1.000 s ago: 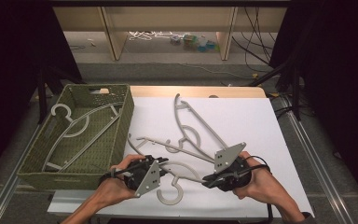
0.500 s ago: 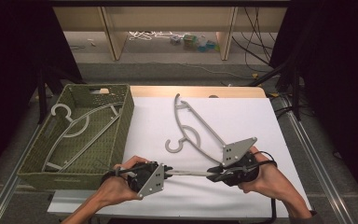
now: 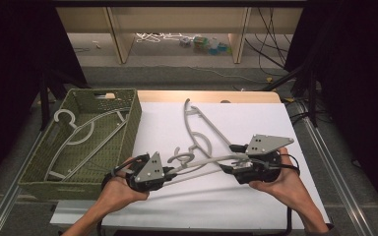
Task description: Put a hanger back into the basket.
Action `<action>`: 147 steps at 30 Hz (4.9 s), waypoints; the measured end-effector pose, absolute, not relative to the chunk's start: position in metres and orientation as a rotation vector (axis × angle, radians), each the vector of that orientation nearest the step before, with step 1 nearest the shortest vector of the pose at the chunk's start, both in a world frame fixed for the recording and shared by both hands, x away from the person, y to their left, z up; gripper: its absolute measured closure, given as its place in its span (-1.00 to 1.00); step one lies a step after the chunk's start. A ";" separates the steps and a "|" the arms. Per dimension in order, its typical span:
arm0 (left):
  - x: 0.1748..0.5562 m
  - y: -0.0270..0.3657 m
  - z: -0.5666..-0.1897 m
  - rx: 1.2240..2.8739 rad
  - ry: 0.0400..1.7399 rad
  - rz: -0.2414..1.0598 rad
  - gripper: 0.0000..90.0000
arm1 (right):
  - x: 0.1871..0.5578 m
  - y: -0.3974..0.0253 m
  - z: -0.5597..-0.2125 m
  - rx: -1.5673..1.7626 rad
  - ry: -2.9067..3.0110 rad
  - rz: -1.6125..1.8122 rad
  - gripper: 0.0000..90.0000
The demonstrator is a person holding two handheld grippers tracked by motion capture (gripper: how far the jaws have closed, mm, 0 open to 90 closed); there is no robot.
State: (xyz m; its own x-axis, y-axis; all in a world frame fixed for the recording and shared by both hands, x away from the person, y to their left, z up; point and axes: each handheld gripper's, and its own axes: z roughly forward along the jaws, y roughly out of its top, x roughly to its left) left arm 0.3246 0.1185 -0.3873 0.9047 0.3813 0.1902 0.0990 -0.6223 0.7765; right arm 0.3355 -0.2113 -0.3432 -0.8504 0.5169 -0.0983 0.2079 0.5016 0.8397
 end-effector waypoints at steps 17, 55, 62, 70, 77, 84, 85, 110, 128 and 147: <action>0.335 0.158 -0.368 1.992 0.614 0.249 0.76 | 0.325 -0.222 -0.348 0.800 2.158 1.400 -0.50; 0.372 0.272 -0.279 1.746 0.894 0.284 0.76 | 0.298 -0.233 -0.402 0.876 2.090 1.440 -0.62; 0.389 0.307 -0.275 1.759 0.980 0.378 0.76 | 0.299 -0.233 -0.403 0.880 2.081 1.439 -0.62; 0.397 0.333 -0.284 1.765 1.037 0.388 0.76 | 0.299 -0.233 -0.403 0.875 2.091 1.436 -0.62; 0.405 0.359 -0.294 1.791 1.094 0.416 0.76 | 0.299 -0.232 -0.405 0.877 2.105 1.434 -0.62; 0.414 0.380 -0.305 1.823 1.138 0.482 0.76 | 0.299 -0.232 -0.404 0.876 2.107 1.437 -0.62; 0.415 0.383 -0.306 1.827 1.139 0.490 0.76 | 0.300 -0.232 -0.404 0.873 2.099 1.436 -0.62; 0.419 0.407 -0.354 1.975 1.191 0.469 0.76 | 0.300 -0.232 -0.406 0.874 2.119 1.430 -0.62; 0.435 0.393 -0.390 2.080 1.242 0.378 0.75 | 0.300 -0.231 -0.406 0.878 2.128 1.432 -0.62; 0.438 0.402 -0.403 2.030 1.449 0.453 0.43 | 0.301 -0.232 -0.407 0.875 2.131 1.432 -0.62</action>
